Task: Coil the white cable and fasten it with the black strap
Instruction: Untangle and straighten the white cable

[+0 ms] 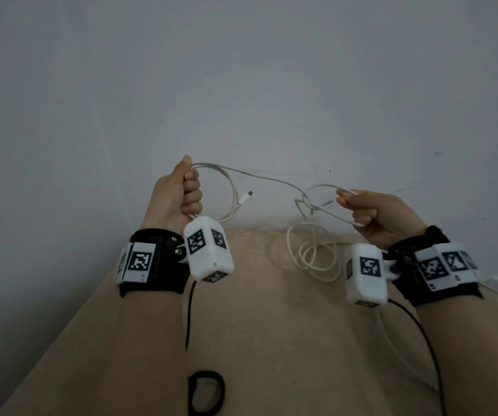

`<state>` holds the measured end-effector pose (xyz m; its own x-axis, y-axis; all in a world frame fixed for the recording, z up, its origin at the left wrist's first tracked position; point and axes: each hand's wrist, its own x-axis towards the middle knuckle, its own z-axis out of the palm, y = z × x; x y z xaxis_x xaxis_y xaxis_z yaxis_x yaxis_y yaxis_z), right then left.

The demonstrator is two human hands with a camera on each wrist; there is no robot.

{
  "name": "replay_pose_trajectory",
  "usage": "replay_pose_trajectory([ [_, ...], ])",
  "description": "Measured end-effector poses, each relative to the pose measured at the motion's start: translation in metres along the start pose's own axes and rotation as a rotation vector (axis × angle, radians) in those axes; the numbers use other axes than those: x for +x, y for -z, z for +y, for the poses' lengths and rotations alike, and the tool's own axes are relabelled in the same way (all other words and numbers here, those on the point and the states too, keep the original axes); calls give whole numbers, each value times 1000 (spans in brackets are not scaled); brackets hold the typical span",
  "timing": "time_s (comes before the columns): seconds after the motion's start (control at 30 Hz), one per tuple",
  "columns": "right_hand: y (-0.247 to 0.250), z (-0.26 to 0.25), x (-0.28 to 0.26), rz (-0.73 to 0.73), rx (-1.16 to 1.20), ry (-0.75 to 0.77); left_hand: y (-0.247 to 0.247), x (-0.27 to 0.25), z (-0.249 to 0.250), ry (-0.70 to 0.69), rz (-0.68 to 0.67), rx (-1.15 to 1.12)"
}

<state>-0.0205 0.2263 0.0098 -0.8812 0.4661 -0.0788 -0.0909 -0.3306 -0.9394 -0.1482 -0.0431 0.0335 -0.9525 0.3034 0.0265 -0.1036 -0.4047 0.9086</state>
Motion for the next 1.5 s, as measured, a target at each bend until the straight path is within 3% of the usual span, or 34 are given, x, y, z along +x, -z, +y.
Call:
replay_pose_trajectory([
  [0.27,29,-1,3,291,-350,18,12,0,6,-35,114,-97],
  [0.53,48,9,11,491,-434,6,18,0,10,-46,125,-146],
  [0.77,13,8,11,246,-692,184,-10,0,0,-14,-12,10],
  [0.93,-9,3,3,-12,-768,338,-16,1,-3,-19,-1,6],
  [1.03,-10,5,2,51,-905,448,-13,2,-3,-16,26,-17],
  [1.1,-9,7,2,83,-950,443,-10,2,-2,-19,49,-20],
  [1.23,-6,5,0,9,-1023,362,-10,3,-4,-8,57,-19],
  [1.5,-14,2,-5,-117,-1137,426,-11,4,-5,-16,55,-7],
])
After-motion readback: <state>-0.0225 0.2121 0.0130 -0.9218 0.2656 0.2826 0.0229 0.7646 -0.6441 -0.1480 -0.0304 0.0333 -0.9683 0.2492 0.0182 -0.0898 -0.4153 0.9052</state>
